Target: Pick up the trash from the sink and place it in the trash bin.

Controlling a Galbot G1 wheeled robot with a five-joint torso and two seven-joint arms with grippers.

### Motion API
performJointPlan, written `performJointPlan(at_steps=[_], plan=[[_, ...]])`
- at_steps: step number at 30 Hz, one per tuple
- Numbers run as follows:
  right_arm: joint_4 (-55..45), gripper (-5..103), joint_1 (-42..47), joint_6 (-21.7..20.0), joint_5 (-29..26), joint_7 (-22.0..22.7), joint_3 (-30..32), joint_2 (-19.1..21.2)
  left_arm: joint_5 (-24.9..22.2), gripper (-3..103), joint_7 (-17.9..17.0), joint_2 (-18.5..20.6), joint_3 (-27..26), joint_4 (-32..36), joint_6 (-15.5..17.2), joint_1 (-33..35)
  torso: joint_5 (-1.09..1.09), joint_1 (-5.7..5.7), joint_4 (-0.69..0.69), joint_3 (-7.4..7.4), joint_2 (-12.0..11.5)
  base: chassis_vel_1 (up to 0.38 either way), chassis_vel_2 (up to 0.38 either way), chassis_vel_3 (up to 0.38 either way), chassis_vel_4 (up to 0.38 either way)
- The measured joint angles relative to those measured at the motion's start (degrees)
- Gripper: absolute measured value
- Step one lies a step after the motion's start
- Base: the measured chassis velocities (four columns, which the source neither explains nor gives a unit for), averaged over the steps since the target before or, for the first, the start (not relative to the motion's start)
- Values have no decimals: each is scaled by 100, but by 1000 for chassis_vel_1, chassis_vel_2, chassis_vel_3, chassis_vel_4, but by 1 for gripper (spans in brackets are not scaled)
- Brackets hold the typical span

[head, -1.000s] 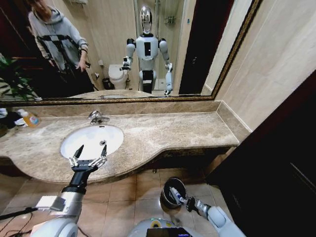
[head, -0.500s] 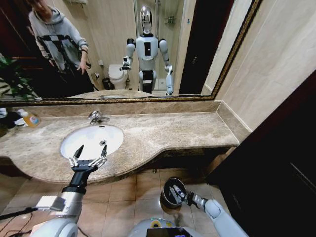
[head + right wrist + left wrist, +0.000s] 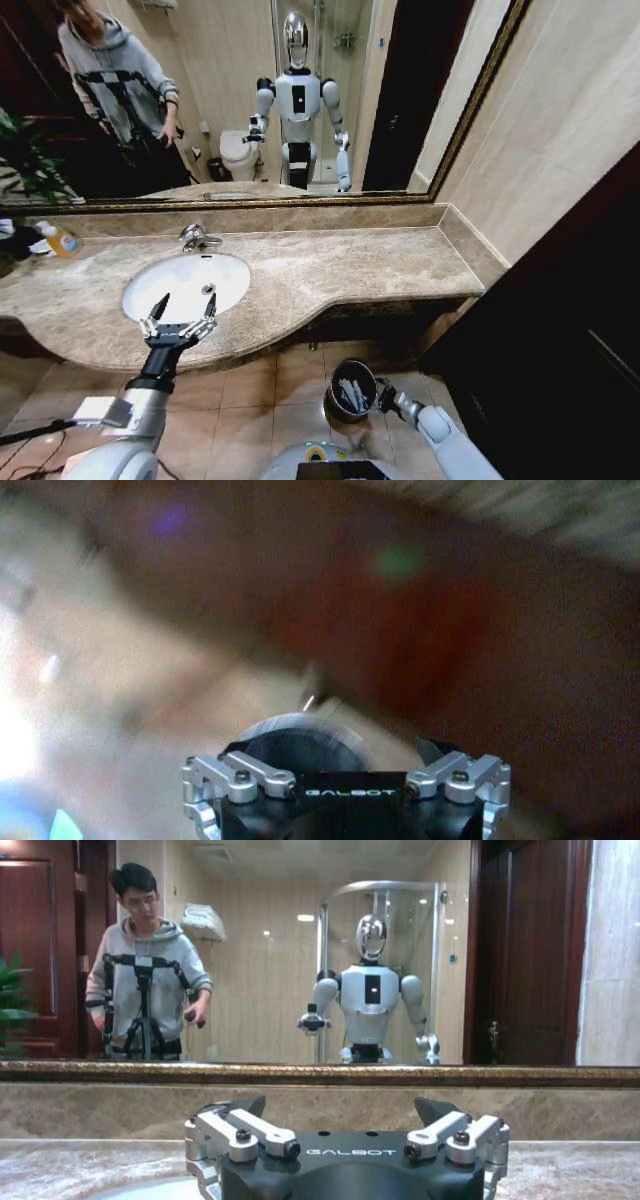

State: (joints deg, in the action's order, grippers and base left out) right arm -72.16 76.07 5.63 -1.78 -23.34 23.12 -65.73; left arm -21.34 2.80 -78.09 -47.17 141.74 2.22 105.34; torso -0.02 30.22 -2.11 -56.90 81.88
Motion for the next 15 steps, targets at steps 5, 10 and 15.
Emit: performJointPlan(at_steps=[5, 10, 15], plan=[[-1075, 100, 589, -38, -918, 360, 799, 96, 0, 100, 0, 0, 0, 0, 0, 0, 0, 0, 0, 0, 0, 0, 0, 0, 0], [-2603, 100, 1283, -180, -1694, 782, 1688, -114, 0, 100, 0, 0, 0, 0, 0, 0, 1, 0, 0, 0, 0, 0, 0, 0, 0], [-3860, 100, 1668, -188, -2168, 1133, 2263, -432, 0, 100, -1, 0, -1, 0, 0, 0, 3, 0, -1, 0, 0, 0, 0, 0, 0]])
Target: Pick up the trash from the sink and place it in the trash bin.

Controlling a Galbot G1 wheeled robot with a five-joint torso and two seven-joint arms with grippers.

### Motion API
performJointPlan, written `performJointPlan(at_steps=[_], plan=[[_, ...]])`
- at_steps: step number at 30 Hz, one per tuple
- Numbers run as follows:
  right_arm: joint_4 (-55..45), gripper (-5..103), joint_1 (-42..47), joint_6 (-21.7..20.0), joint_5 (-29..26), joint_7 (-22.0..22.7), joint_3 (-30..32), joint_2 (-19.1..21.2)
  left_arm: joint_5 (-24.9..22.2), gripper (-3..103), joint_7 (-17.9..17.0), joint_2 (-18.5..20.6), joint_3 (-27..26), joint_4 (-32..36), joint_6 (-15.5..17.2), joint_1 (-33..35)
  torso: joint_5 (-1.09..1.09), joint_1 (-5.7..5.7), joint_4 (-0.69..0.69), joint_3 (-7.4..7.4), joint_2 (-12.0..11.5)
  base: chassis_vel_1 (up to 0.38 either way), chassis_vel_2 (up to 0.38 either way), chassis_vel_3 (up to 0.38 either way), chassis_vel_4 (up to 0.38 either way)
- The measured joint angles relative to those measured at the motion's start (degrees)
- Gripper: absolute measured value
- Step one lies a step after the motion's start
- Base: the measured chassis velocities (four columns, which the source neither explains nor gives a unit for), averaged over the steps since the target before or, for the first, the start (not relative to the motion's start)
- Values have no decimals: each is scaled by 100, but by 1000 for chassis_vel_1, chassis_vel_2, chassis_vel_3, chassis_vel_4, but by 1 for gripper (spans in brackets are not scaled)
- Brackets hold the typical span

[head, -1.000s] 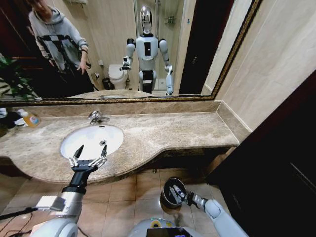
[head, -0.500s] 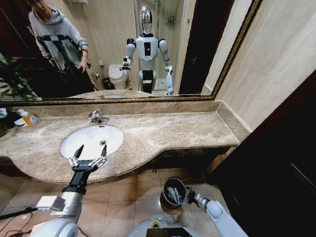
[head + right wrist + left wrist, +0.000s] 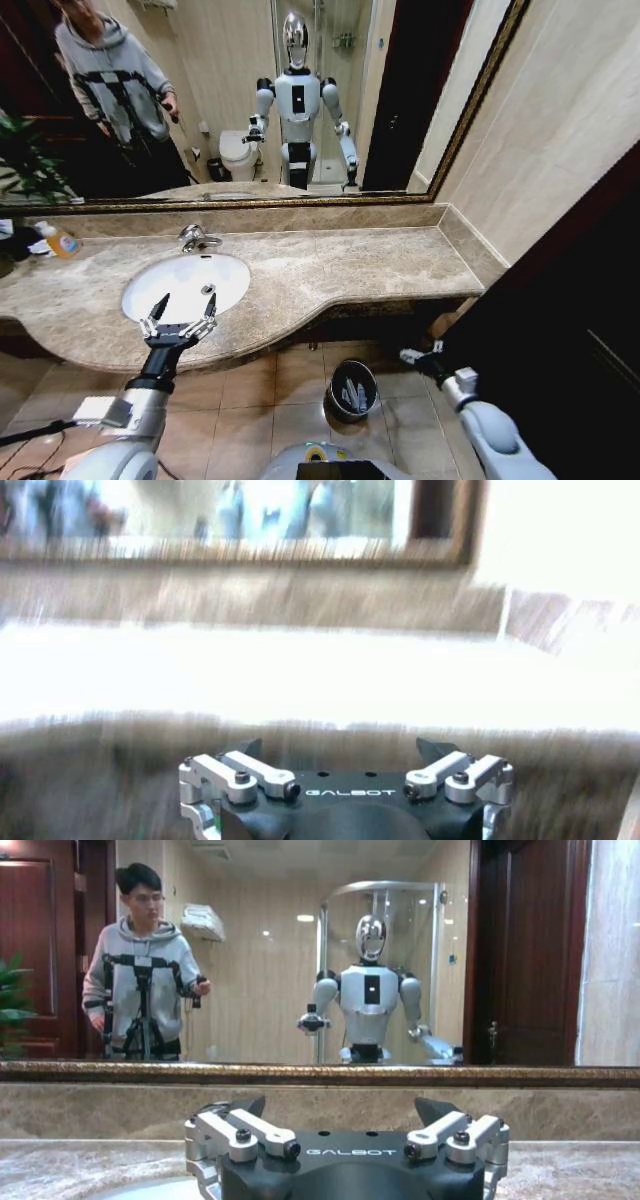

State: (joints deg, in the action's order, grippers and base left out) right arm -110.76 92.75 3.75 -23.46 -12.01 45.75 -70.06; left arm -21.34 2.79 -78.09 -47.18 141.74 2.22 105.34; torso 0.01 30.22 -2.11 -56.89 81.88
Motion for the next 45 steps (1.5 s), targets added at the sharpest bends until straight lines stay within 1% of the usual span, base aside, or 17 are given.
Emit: performJointPlan(at_steps=[1, 2, 3, 4, 7, 8, 12, 15, 18, 19, 20, 26, 28, 32, 45], plan=[[-277, 100, 75, -31, -38, 68, 105, -95, 0, 100, 0, 0, 0, 0, 0, 0, 1, 0, 0, 0, 0, 0, 0, 0, 0], [-277, 100, 75, -31, -38, 68, 105, -95, 0, 100, 0, 0, 0, 0, 0, 0, 1, 0, 0, 0, 0, 0, 0, 0, 0], [-620, 100, 186, -92, -93, 167, 218, -220, 0, 100, 0, 0, 0, 0, 0, 0, 0, 0, 1, 0, 0, 0, 0, 0, 0], [-620, 100, 186, -92, -93, 167, 218, -220, 0, 100, 0, 0, 0, 0, 0, 0, 0, 0, 1, 0, 0, 0, 0, 0, 0], [-1379, 100, 299, -243, -111, 384, 336, -551, 0, 100, 0, 0, 0, 0, 0, 0, 0, 0, 1, 0, 0, 0, 0, 0, 0], [-1379, 100, 299, -243, -111, 384, 336, -551, 0, 100, 0, 0, 0, 0, 0, 0, 0, 0, 1, 0, 0, 0, 0, 0, 0], [-1936, 100, 343, -275, 27, 473, 288, -801, 0, 100, 0, 0, 0, 0, 0, 0, 0, 0, 0, 0, 0, 0, 0, 0, 0], [-2103, 100, 373, -281, 101, 479, 212, -906, 0, 100, 0, 0, 1, 0, 0, 0, 0, 0, 0, 0, 0, 0, 0, 0, 0], [-2183, 100, 412, -200, 254, 480, 86, -997, 0, 100, 0, 0, 0, 0, 0, 0, 0, 0, 0, 0, 0, 0, 0, 0, 0], [-2190, 100, 458, -36, 488, 468, -47, -1099, -1, 100, 0, 0, 0, 0, 0, 0, -1, 0, 0, 0, 0, 0, 0, 0, 0], [-2204, 100, 480, 11, 600, 461, -105, -1154, 0, 100, 0, 0, 0, 0, 0, 0, -1, 0, 0, 0, 0, 0, 0, 0, 0], [-2252, 100, 602, 153, 906, 364, -253, -1250, 0, 100, 0, 0, 0, 0, 0, 0, 0, 0, 1, 0, 0, 0, 0, 0, 0], [-2245, 100, 631, 230, 1196, 236, -294, -1253, 0, 100, 0, 0, 0, 0, 0, 0, 0, 0, 0, 0, 0, 0, 0, 0, 0], [-2240, 100, 627, 203, 1390, 127, -368, -1238, -1, 100, 0, 0, 0, 0, 0, 0, -1, 0, 1, -1, 0, 0, 0, 0, 0], [-2211, 100, 584, 135, 1422, 71, -362, -1193, 0, 100, 0, 0, 0, 0, 0, 0, -1, 0, 0, -1, 0, 0, 0, 0, 0]])
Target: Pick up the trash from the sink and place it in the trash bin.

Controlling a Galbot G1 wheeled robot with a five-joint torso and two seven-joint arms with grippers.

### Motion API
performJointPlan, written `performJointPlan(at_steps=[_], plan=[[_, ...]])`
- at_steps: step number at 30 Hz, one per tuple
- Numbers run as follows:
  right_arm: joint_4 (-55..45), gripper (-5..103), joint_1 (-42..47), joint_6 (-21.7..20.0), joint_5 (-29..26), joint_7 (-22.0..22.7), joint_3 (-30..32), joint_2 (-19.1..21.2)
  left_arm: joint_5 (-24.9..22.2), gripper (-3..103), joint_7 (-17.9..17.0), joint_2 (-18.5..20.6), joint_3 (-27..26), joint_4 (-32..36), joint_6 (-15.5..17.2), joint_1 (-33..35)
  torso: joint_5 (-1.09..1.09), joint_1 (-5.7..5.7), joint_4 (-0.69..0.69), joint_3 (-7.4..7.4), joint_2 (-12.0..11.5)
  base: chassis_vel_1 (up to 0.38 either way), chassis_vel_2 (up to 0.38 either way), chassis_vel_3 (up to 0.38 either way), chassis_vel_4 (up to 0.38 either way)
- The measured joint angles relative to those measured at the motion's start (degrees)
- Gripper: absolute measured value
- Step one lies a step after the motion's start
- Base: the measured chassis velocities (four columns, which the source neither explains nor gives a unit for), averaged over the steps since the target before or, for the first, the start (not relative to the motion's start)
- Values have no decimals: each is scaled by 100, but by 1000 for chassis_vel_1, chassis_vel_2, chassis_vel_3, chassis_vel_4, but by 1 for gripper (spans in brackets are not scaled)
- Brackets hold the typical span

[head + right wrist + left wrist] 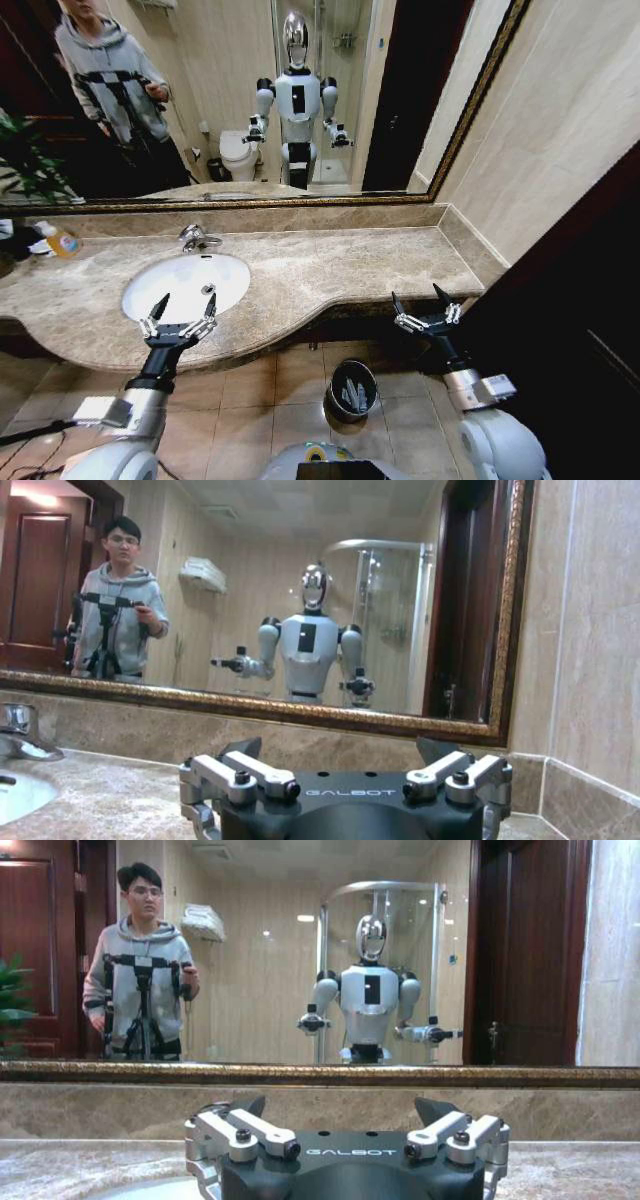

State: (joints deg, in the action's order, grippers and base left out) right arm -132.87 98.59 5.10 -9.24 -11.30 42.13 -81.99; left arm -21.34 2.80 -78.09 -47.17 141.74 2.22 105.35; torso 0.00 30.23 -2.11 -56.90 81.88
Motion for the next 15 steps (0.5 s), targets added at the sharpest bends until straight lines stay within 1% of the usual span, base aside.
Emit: performJointPlan(at_steps=[15], plan=[[14, 100, -2, -5, -8, -2, 6, 2, 0, 100, 0, 0, 0, 0, 0, 0, 0, 0, 0, 0, 0, 0, 0, 0, 0]])
